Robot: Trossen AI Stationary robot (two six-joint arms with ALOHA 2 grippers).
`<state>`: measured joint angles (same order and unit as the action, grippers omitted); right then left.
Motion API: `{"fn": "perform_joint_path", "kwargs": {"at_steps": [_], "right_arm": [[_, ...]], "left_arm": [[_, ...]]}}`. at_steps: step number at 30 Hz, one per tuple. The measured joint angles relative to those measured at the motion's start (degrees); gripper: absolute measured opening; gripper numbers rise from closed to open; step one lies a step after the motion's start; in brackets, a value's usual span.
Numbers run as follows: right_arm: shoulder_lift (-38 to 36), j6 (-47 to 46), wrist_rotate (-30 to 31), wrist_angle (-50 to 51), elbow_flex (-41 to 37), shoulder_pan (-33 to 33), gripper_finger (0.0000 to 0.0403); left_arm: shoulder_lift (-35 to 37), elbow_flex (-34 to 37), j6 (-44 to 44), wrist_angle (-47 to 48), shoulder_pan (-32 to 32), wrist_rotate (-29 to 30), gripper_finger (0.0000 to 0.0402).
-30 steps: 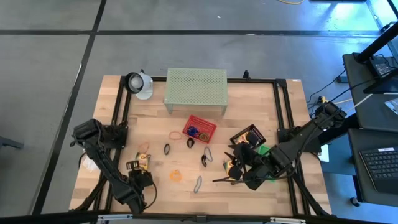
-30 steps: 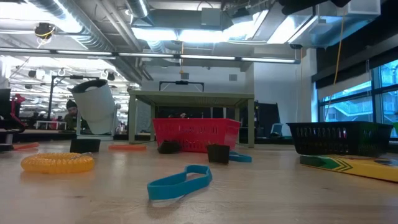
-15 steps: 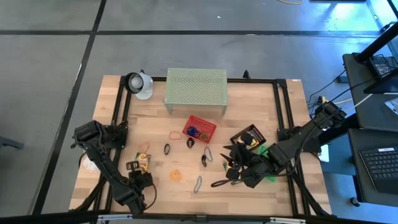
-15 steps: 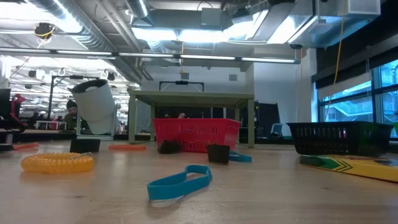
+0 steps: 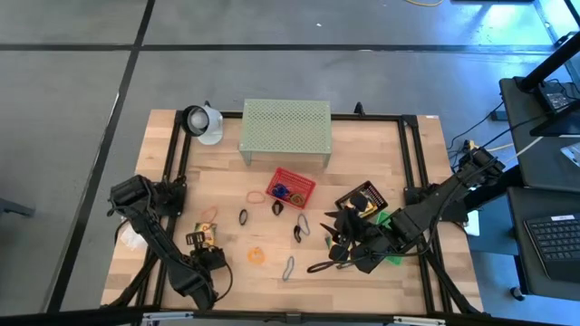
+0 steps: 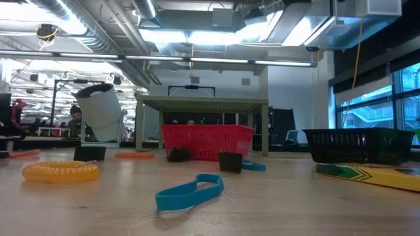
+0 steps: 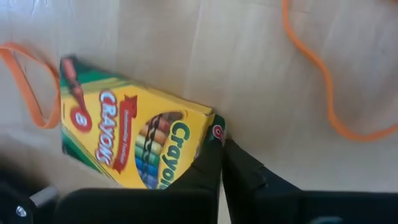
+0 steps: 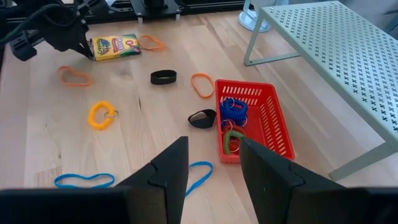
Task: Pick & Place Office Desk Supplies
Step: Put the crayon box into the black bin
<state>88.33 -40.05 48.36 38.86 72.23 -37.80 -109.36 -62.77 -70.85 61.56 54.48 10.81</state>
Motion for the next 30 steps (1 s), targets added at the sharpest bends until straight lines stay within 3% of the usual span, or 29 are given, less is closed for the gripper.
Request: {"fn": "perform_joint_path", "kwargs": {"at_steps": [6, 14, 21, 27, 30], "right_arm": [[0.0, 0.5, 0.0, -0.6, 0.0, 0.0, 0.0146], [0.0, 0.5, 0.0, -0.6, 0.0, 0.0, 0.0146], [0.0, 2.1, 0.2, -0.9, 0.0, 0.0, 0.0146], [0.0, 8.2, -0.1, -4.5, 0.0, 0.0, 0.0146], [0.4, 14.2, -3.7, -8.9, 0.0, 0.8, 0.0146]], "left_arm": [[0.7, 0.0, -2.7, 0.3, 0.2, -0.1, 0.0001], [4.9, -4.9, -9.7, 11.0, 1.2, 9.6, 0.0001], [10.4, -6.7, -10.4, 11.7, 1.2, 17.0, 0.0001], [13.9, -8.8, -8.0, 12.5, 1.2, 18.2, 0.0001], [15.3, -10.7, -5.5, 13.9, 0.8, 19.1, 0.0001]]}}
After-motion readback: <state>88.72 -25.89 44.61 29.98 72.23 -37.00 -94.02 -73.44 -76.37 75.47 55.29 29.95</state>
